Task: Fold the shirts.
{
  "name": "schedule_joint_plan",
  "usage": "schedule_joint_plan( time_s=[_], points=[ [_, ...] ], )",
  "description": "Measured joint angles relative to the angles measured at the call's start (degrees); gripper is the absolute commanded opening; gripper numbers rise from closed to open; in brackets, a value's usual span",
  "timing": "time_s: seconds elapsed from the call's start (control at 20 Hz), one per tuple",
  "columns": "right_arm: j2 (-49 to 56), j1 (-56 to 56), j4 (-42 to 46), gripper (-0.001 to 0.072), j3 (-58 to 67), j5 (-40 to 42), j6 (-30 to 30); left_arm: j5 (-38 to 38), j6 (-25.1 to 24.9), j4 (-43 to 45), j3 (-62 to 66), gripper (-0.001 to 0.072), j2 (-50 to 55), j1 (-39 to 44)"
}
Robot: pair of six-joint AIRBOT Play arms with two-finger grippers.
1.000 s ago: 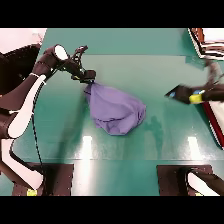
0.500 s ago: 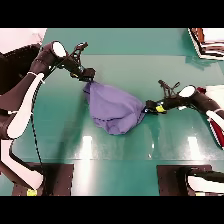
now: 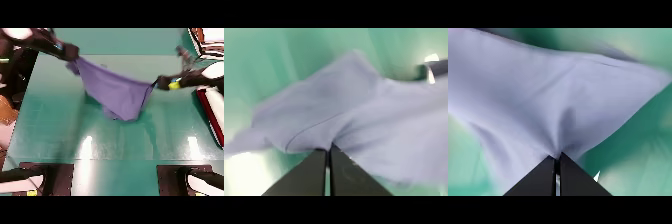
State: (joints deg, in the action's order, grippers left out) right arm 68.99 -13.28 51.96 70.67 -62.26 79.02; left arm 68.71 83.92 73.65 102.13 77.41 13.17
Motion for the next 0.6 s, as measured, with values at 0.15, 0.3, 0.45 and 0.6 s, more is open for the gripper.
schedule_joint_plan(
  time_s=[0.15,0.3,0.45,0.6],
  points=[
    [-8.55,2.34,0.11,0.0014,7.96,-4.31,-0.07,-0.57,0.02,0.11,0.02,0.0022,-12.48,0.02],
    [-15.28,3.45,-0.02,0.0014,14.45,-7.3,-0.04,-1.42,0.09,0.02,0.04,0.0021,-22.91,0.02],
    [-19.67,3.93,0.13,0.0014,19.5,-8.94,0.52,-2.75,0.9,-0.44,0.04,0.0021,-30.05,0.02],
    [-20.48,4.09,0.46,0.0014,23.17,-10.38,2.14,-3.04,1.4,-0.66,0.0,0.0021,-32.48,0.02]
  ],
)
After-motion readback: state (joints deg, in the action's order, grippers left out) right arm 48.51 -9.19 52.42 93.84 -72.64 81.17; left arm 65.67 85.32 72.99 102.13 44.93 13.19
